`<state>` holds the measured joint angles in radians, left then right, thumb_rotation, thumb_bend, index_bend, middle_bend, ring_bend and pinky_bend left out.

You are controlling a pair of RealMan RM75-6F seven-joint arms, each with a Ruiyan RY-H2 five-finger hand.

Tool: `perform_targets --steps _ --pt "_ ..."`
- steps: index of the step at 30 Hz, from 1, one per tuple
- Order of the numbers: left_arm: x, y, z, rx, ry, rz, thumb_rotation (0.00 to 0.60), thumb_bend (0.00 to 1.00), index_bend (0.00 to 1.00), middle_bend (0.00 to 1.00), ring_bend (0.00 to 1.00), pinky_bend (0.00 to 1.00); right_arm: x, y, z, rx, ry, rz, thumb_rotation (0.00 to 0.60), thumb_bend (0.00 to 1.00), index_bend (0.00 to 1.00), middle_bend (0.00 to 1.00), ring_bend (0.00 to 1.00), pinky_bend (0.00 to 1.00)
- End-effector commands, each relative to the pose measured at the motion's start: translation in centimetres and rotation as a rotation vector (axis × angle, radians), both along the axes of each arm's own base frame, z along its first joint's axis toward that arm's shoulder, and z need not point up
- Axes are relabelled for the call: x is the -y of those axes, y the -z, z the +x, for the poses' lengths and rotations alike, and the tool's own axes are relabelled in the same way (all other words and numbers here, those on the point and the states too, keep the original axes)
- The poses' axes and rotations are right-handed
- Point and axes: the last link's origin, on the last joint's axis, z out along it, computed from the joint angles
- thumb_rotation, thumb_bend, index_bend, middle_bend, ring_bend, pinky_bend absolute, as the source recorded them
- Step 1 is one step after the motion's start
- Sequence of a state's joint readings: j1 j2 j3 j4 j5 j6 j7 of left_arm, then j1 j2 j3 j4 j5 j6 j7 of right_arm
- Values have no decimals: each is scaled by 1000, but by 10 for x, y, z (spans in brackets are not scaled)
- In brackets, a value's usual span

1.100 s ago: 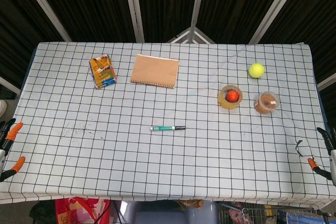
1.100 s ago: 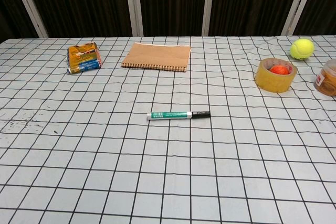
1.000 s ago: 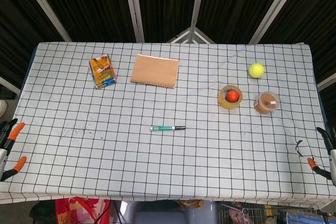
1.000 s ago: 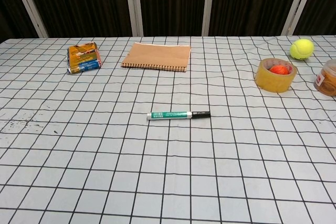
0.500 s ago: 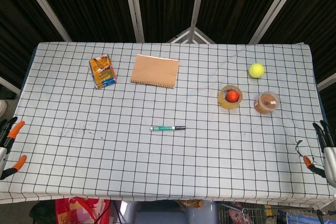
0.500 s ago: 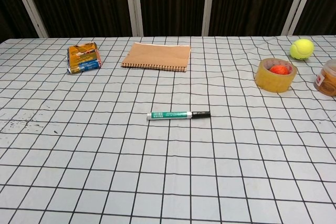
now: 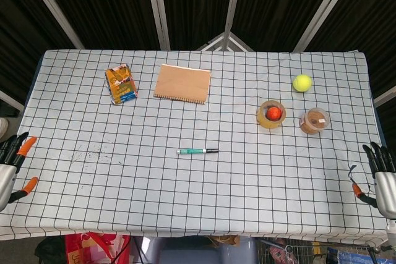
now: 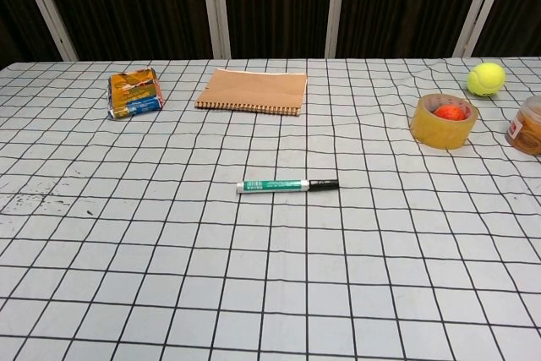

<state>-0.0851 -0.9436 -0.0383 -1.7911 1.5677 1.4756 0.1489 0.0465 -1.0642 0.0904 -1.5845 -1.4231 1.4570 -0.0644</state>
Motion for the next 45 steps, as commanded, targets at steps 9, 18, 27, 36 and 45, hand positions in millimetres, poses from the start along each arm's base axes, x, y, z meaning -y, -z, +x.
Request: perform_targets --steps 9,18,27,36,45 --pt "-86 -27 16 56 -64 71 600 406 28 0 0 98 4 11 8 -42 2 32 600 257 66 49 0 2" --pt "-173 -31 38 53 -131 143 600 406 44 0 0 98 9 19 22 -85 11 45 600 256 66 49 0 2" --pt "-237 -22 47 -4 -276 257 600 408 47 0 0 65 21 28 27 -102 37 68 600 256 66 49 0 1" --pt "-277 -3 109 127 -337 303 600 401 43 0 0 65 22 31 26 -107 68 71 600 256 66 49 0 0" --pt "-272 23 224 204 -574 125 600 401 50 0 0 60 25 31 25 -104 83 72 600 257 66 49 0 0"
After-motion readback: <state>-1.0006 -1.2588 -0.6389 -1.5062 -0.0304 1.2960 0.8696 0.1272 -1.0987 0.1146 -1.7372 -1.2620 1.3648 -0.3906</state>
